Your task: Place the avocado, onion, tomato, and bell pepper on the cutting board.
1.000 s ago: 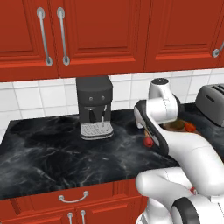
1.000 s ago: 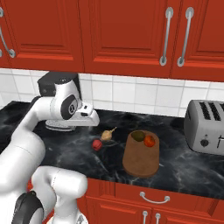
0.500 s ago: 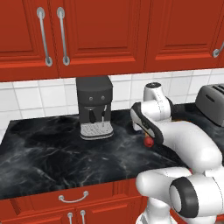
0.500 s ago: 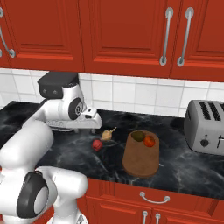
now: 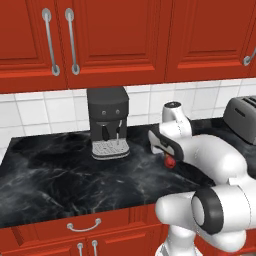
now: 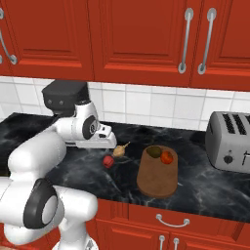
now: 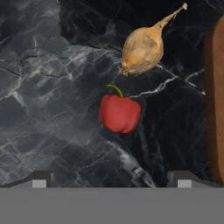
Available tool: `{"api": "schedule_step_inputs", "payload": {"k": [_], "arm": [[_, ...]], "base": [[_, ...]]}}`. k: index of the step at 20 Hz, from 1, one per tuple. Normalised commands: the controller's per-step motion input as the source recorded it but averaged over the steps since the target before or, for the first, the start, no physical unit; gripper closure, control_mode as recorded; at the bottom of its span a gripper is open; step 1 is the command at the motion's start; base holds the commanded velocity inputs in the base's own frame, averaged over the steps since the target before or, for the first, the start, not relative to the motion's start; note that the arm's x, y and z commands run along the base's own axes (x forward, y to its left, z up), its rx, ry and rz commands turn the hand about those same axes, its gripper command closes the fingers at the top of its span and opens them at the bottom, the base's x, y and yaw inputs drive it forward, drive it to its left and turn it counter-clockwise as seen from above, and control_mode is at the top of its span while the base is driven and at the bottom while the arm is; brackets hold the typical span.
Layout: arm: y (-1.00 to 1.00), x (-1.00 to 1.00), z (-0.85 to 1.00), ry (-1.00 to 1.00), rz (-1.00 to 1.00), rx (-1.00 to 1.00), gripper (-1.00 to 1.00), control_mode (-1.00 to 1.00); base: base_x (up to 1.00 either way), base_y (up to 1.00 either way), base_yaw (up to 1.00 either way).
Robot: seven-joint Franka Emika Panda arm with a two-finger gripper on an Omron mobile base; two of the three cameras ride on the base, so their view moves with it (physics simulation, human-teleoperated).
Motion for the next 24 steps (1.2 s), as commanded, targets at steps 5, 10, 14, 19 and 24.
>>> {"api": "schedule_step_inputs", "payload": {"k": [5, 10, 14, 19, 24], "arm": [[-0.06, 0.24, -0.36, 0.02, 0.00, 0.00, -1.00, -1.00], [-0.03, 0.28, -0.35, 0.04, 0.00, 0.00, -1.00, -1.00], [-0.11, 0.29, -0.35, 0.03, 0.00, 0.00, -1.00, -1.00], [-0.18, 0.28, -0.34, 0.02, 0.00, 0.00, -1.00, -1.00], [-0.14, 0.21, -0.37, 0.05, 0.00, 0.00, -1.00, -1.00]], "base": [[0.00, 0.00, 0.00], [0.00, 0.00, 0.00], [0.00, 0.00, 0.00], [0.00, 0.00, 0.00], [0.00, 0.00, 0.00]]}}
